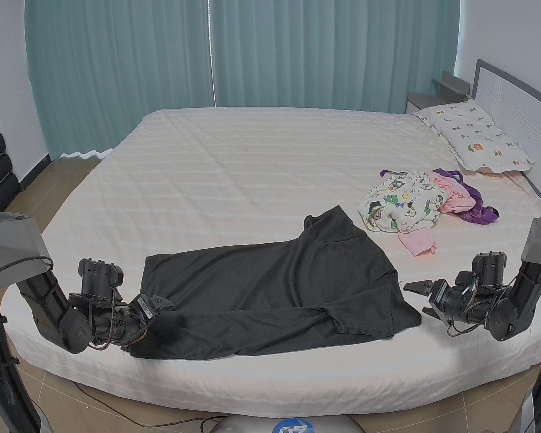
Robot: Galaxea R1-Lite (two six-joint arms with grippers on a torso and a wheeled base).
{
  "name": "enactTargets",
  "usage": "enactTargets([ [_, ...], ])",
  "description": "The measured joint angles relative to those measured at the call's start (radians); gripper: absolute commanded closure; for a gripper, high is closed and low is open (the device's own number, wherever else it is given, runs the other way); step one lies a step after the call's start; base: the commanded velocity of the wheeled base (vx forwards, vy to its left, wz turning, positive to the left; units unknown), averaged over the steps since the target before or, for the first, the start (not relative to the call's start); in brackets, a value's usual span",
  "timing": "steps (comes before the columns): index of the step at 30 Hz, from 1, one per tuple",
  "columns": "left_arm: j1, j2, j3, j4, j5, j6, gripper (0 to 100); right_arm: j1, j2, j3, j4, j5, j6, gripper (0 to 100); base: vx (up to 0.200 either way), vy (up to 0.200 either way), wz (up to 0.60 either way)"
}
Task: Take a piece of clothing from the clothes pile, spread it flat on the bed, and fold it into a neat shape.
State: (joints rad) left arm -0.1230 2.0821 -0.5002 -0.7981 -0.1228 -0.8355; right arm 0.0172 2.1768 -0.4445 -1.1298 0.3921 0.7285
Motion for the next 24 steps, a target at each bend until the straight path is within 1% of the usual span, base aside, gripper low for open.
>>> enactTargets([
  [4,0.004,-0.001,-0.012,0.0,0.001,-0.018,0,0.001,0.001,0.0,0.0,0.0,0.0,0,0.2,0.0,0.0],
  [7,0.007,-0.001,-0.016,0.001,0.017,-0.019,0,0.002,0.0,0.0,0.001,0.0,0.0,0,0.0,0.0,0.0],
  [10,0.009,-0.002,-0.026,0.001,0.049,-0.018,0,0.005,0.0,0.001,0.0,0.0,0.0,0,0.0,0.0,0.0],
  [15,0.029,-0.001,-0.081,0.01,0.113,-0.013,0,0.013,0.0,0.006,0.0,-0.005,0.0,0,0.0,0.0,0.0],
  [19,0.056,0.006,-0.144,0.025,0.14,0.009,0,0.018,0.0,0.007,0.0,-0.012,0.0,0,0.0,0.0,0.0],
  [24,0.084,0.042,-0.253,0.06,0.159,0.064,0,0.021,0.0,0.008,0.0,-0.014,0.0,0,0.0,0.0,0.0],
])
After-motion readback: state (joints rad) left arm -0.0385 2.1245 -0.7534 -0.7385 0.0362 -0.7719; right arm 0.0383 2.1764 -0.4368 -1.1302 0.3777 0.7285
